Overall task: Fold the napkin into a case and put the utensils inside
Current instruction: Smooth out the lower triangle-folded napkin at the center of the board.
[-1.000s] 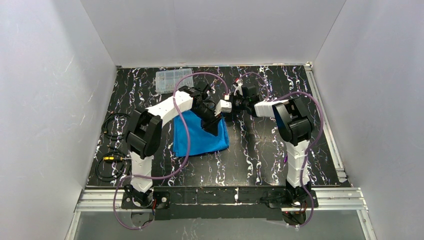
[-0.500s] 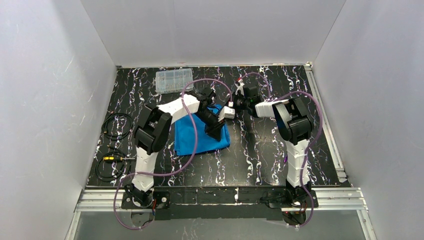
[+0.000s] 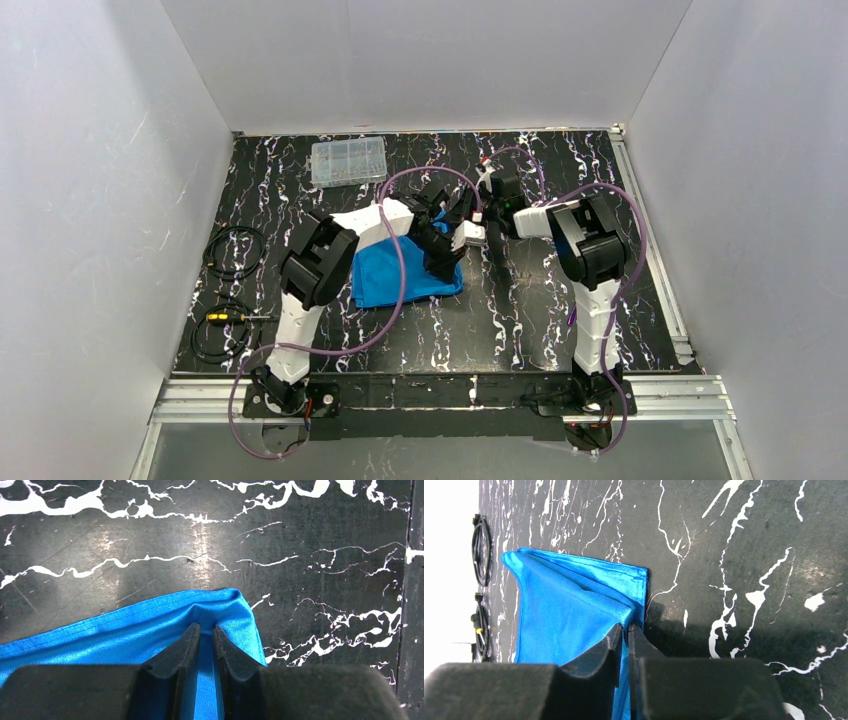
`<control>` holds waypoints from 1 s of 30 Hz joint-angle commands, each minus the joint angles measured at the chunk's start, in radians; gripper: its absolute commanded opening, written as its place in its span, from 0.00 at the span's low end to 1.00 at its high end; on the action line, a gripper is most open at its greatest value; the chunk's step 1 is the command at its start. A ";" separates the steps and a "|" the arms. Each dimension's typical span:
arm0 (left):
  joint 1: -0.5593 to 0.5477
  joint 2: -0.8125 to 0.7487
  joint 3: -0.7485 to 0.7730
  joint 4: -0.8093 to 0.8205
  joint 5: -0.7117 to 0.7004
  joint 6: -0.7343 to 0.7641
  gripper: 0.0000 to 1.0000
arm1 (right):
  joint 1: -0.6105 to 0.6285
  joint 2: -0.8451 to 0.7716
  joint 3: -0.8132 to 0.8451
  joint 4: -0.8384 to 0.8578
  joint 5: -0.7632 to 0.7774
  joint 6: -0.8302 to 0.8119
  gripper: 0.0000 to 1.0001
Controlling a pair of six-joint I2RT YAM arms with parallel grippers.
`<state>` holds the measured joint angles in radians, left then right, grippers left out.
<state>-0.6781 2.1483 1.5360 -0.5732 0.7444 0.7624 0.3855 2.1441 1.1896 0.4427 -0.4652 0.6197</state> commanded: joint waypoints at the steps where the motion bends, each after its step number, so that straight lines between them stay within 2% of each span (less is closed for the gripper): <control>1: 0.011 -0.053 -0.018 0.022 -0.060 -0.060 0.16 | -0.009 -0.038 -0.035 -0.079 0.071 -0.025 0.26; 4: 0.031 -0.168 0.020 -0.062 -0.048 -0.085 0.25 | -0.008 -0.100 -0.017 -0.123 0.084 -0.050 0.38; 7: 0.057 -0.307 0.043 -0.159 -0.111 -0.058 0.30 | -0.008 -0.160 0.020 -0.205 0.095 -0.084 0.48; 11: 0.166 -0.437 0.103 -0.279 -0.140 -0.071 0.41 | -0.006 -0.229 0.032 -0.313 0.126 -0.123 0.71; 12: 0.197 -0.463 0.113 -0.309 -0.151 -0.071 0.52 | -0.006 -0.249 0.020 -0.349 0.147 -0.131 0.76; 14: 0.253 -0.517 0.111 -0.338 -0.190 -0.057 0.54 | -0.004 -0.303 -0.029 -0.399 0.183 -0.139 0.97; 18: 0.373 -0.572 0.016 -0.387 -0.164 -0.051 0.54 | 0.017 -0.475 -0.198 -0.440 0.217 -0.128 0.99; 23: 0.460 -0.583 -0.208 -0.367 -0.104 -0.164 0.50 | 0.043 -0.630 -0.437 -0.381 0.137 -0.032 0.98; 26: 0.480 -0.555 -0.290 -0.323 -0.078 -0.254 0.47 | 0.099 -0.670 -0.529 -0.325 0.132 0.019 0.96; 30: 0.488 -0.533 -0.375 -0.223 -0.124 -0.356 0.44 | 0.193 -0.654 -0.543 -0.307 0.169 0.050 0.94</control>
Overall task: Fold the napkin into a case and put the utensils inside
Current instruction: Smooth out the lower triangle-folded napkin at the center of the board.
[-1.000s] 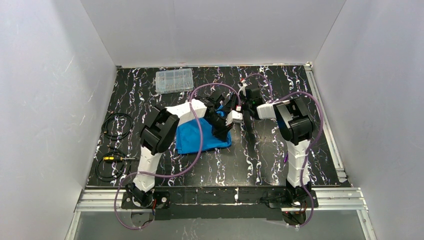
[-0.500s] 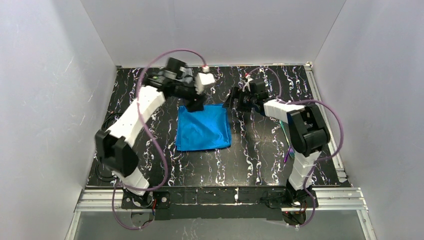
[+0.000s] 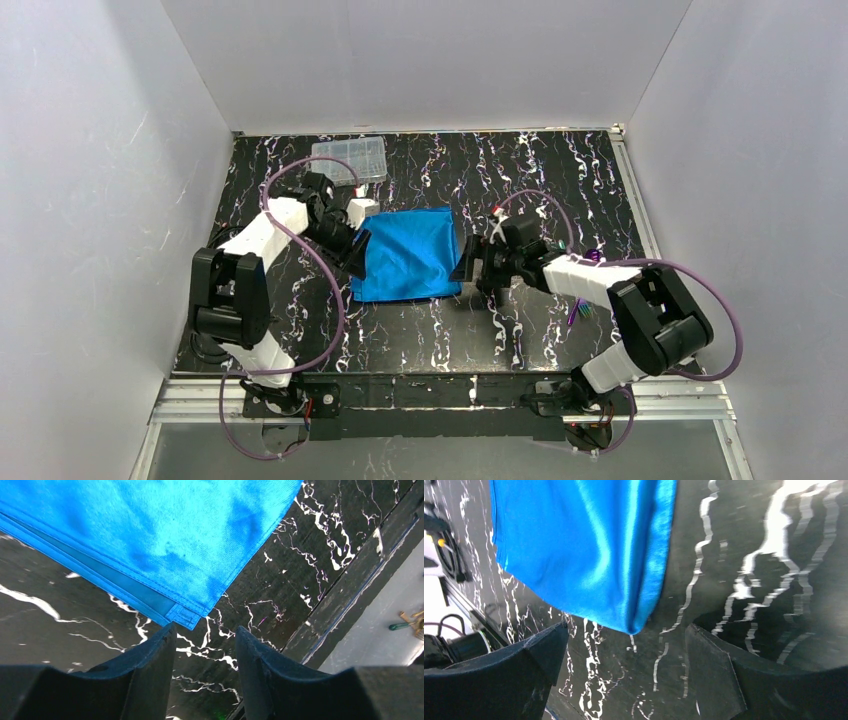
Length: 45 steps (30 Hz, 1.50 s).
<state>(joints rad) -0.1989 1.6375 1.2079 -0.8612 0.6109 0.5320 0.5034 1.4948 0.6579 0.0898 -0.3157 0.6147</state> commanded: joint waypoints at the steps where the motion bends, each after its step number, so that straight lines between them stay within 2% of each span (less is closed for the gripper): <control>1: 0.013 -0.018 -0.060 0.085 -0.002 -0.139 0.44 | 0.084 0.002 -0.013 0.056 0.026 0.062 0.94; 11: 0.075 0.042 -0.124 0.170 -0.107 -0.173 0.42 | 0.158 0.099 0.052 0.083 0.017 0.075 0.88; 16: 0.103 0.084 -0.124 0.187 -0.102 -0.171 0.41 | 0.185 0.094 0.061 0.050 0.005 0.080 0.87; 18: 0.105 0.088 -0.118 0.182 -0.091 -0.163 0.41 | 0.185 0.080 0.077 -0.020 0.003 0.056 0.87; 23: 0.106 0.065 -0.078 0.127 -0.059 -0.096 0.41 | 0.172 -0.007 0.203 -0.323 0.076 -0.125 0.96; 26: 0.108 0.015 -0.037 0.075 -0.035 -0.010 0.42 | 0.176 -0.065 0.283 -0.381 0.144 -0.271 0.99; 29: 0.108 -0.107 -0.007 0.053 -0.001 0.109 0.44 | 0.190 -0.111 0.349 -0.369 0.221 -0.432 0.99; 30: 0.108 -0.155 0.005 0.048 0.013 0.157 0.45 | 0.189 -0.133 0.359 -0.332 0.252 -0.468 0.99; 33: 0.108 -0.287 0.030 0.090 0.037 0.261 0.52 | 0.187 -0.198 0.337 -0.148 0.420 -0.387 0.99; 34: 0.109 -0.316 0.032 0.120 0.039 0.262 0.66 | 0.187 -0.216 0.325 -0.110 0.435 -0.390 0.99; 35: 0.108 -0.340 0.020 0.179 0.007 0.230 0.93 | 0.186 -0.223 0.310 -0.027 0.435 -0.383 0.99; 36: 0.108 -0.355 0.005 0.221 -0.025 0.198 0.98 | 0.186 -0.224 0.298 0.024 0.411 -0.383 0.99; 37: 0.110 -0.362 -0.011 0.250 -0.047 0.191 0.98 | 0.185 -0.217 0.299 0.054 0.345 -0.413 0.99; 39: 0.109 -0.348 -0.006 0.150 0.018 0.338 0.98 | 0.200 -0.179 0.338 0.019 0.210 -0.534 0.99; 41: 0.109 -0.352 -0.020 0.032 0.099 0.504 0.98 | 0.287 -0.137 0.395 -0.143 0.289 -0.698 0.99; 43: 0.109 -0.403 -0.112 0.039 0.131 0.629 0.98 | 0.373 -0.130 0.390 -0.240 0.380 -0.906 0.99; 45: 0.101 -0.460 -0.229 0.071 0.129 0.759 0.98 | 0.426 -0.166 0.316 -0.255 0.380 -1.069 0.99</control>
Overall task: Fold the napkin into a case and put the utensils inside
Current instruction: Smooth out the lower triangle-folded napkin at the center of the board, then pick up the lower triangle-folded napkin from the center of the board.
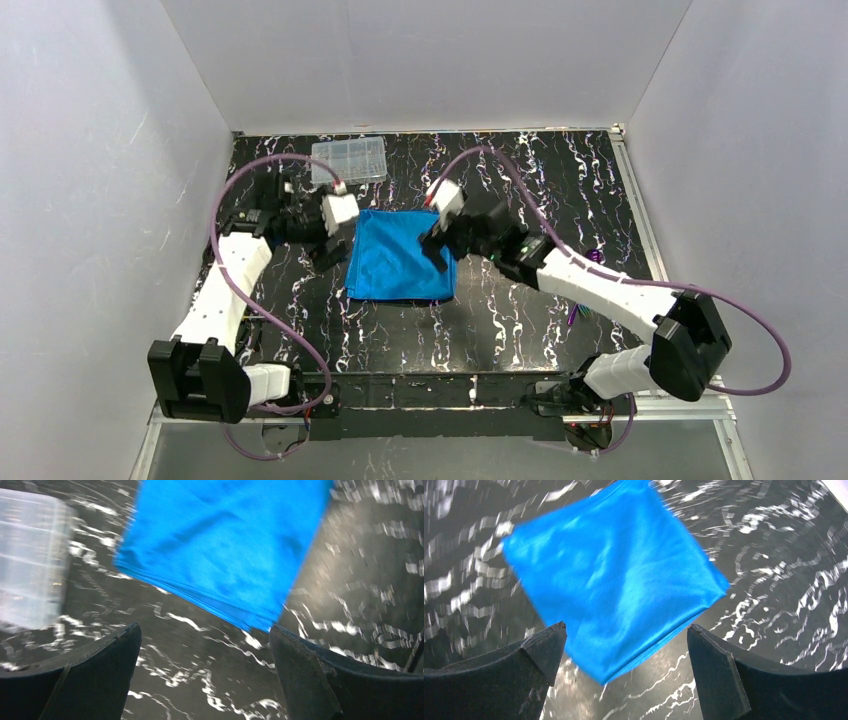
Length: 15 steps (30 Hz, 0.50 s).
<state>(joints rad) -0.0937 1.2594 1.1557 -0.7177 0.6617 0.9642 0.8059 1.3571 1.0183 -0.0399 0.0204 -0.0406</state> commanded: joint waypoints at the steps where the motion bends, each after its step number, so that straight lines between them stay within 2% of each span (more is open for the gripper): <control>1: -0.011 -0.105 -0.233 -0.066 0.070 0.405 0.97 | 0.139 -0.053 -0.107 -0.110 0.052 -0.475 0.99; 3: -0.028 -0.132 -0.323 -0.043 0.052 0.510 0.97 | 0.150 -0.084 -0.170 -0.090 0.053 -0.542 0.99; 6: -0.066 -0.132 -0.399 0.004 0.027 0.585 0.95 | 0.151 -0.080 -0.217 -0.076 0.022 -0.595 0.99; 9: -0.109 -0.112 -0.472 0.101 -0.014 0.644 0.90 | 0.154 -0.032 -0.246 -0.025 -0.012 -0.623 0.99; 15: -0.115 -0.066 -0.580 0.270 -0.037 0.760 0.83 | 0.154 0.073 -0.262 0.030 -0.067 -0.685 0.97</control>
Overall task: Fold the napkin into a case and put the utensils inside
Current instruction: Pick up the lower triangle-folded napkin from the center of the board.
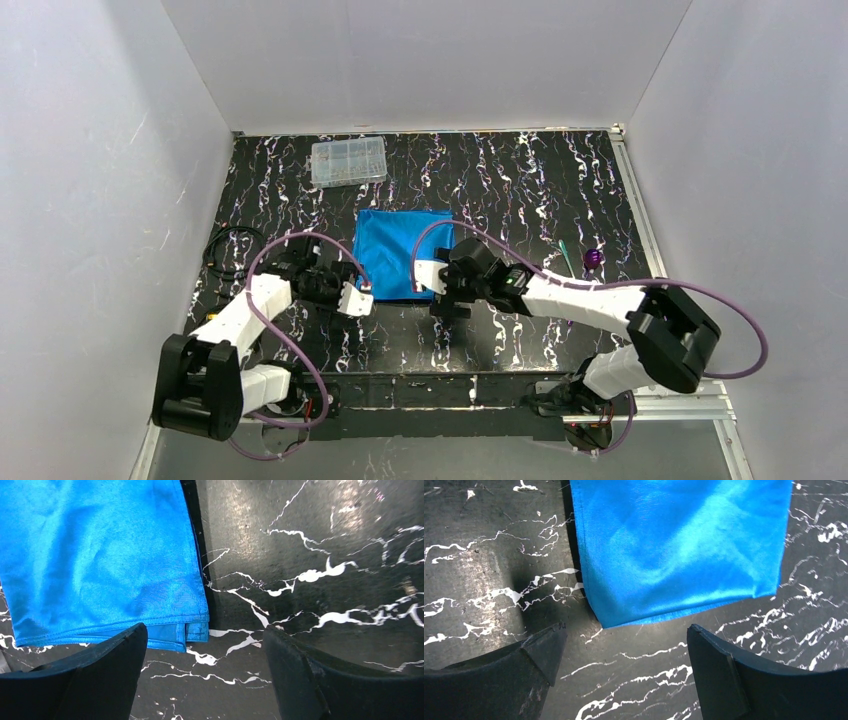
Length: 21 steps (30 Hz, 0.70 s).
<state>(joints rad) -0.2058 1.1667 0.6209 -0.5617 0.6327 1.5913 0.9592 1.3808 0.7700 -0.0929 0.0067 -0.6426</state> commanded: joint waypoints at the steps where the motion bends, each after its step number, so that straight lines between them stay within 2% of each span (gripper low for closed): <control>1: -0.003 0.039 -0.054 0.121 -0.012 0.169 0.83 | 0.000 0.061 -0.017 0.085 -0.065 -0.089 0.97; 8: -0.003 0.134 -0.061 0.164 -0.054 0.270 0.77 | 0.000 0.143 -0.026 0.144 -0.098 -0.111 0.92; 15: -0.003 0.211 -0.032 0.186 -0.104 0.292 0.70 | -0.030 0.206 -0.033 0.222 -0.108 -0.079 0.88; 21: -0.020 0.271 0.001 0.190 -0.149 0.268 0.59 | -0.071 0.222 -0.028 0.250 -0.122 -0.046 0.85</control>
<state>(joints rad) -0.2134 1.3872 0.6342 -0.3069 0.5648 1.8668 0.9028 1.5814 0.7498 0.1181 -0.1020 -0.7097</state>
